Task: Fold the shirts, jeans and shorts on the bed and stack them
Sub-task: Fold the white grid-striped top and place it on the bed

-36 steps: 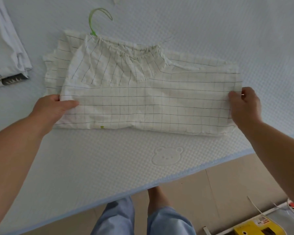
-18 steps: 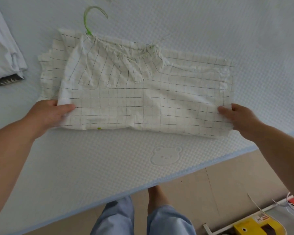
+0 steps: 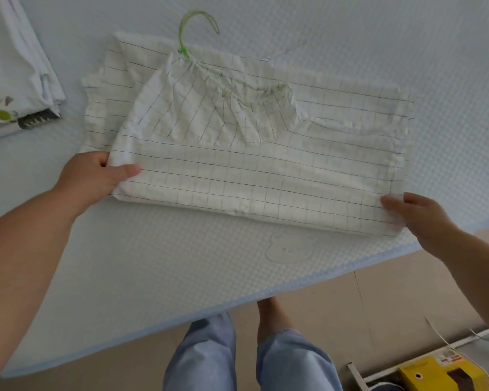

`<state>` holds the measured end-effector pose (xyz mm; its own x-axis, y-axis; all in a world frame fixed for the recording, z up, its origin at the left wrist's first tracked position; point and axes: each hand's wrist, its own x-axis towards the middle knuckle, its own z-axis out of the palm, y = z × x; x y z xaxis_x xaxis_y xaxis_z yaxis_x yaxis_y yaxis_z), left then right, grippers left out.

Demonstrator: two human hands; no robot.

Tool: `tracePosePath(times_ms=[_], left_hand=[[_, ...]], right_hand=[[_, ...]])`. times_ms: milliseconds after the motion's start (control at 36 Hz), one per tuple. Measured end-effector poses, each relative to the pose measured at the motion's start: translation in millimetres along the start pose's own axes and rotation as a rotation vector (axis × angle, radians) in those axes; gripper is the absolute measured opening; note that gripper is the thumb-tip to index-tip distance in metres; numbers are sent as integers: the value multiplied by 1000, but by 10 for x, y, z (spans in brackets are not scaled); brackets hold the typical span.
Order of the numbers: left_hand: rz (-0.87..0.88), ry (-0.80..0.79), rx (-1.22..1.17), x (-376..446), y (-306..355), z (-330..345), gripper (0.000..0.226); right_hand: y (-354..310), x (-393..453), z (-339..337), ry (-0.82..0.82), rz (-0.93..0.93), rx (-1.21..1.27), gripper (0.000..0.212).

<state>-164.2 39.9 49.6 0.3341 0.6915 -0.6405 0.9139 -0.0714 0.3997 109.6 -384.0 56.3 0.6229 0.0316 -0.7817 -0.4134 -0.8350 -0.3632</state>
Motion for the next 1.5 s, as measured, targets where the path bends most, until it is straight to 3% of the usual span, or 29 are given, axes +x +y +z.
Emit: tracePosePath(times_ms=[83,167,250,306,389,500,639,861,972,1083,1250,1361,1500], left_hand=[[0,77,87,-83,81,35,35],[11,264,183,-205,212,103,56],[239,431,292,-340,369,240,62],[386,374,318,-389,517,392,61],[528,167,389,-395,770,716,65],[670,19,611,-253,993,1156,70],[572,34,797,46,917,1306,81],[602,17,687,-132,1055,1263,83],[743,-10,674,-378,1035,1411,77],[662,-127,782,-334,942,1562,73],[626,-209,648,-340,1055,1421,73],[642,-68,431,-362,1135,1099,58],[533,107,420,-89,1059,691,57]], right_hand=[[-60,-13,66,82,7,-105,39],[-142,-53,122,222,-26,-266,46],[-249,-147,230,438,-166,-413,49],[-363,-207,351,469,-341,-473,55],[-559,-202,617,341,-584,-634,58],[-754,98,883,252,-737,-833,63],[-545,528,600,349,-439,-817,70],[-394,340,380,367,-394,-699,80],[-357,141,528,295,-525,-784,74],[-299,144,662,137,-535,-927,68],[-533,4,713,209,-539,-841,67],[-834,-156,845,179,-647,-811,61],[-1356,-269,1203,79,-833,-783,58]])
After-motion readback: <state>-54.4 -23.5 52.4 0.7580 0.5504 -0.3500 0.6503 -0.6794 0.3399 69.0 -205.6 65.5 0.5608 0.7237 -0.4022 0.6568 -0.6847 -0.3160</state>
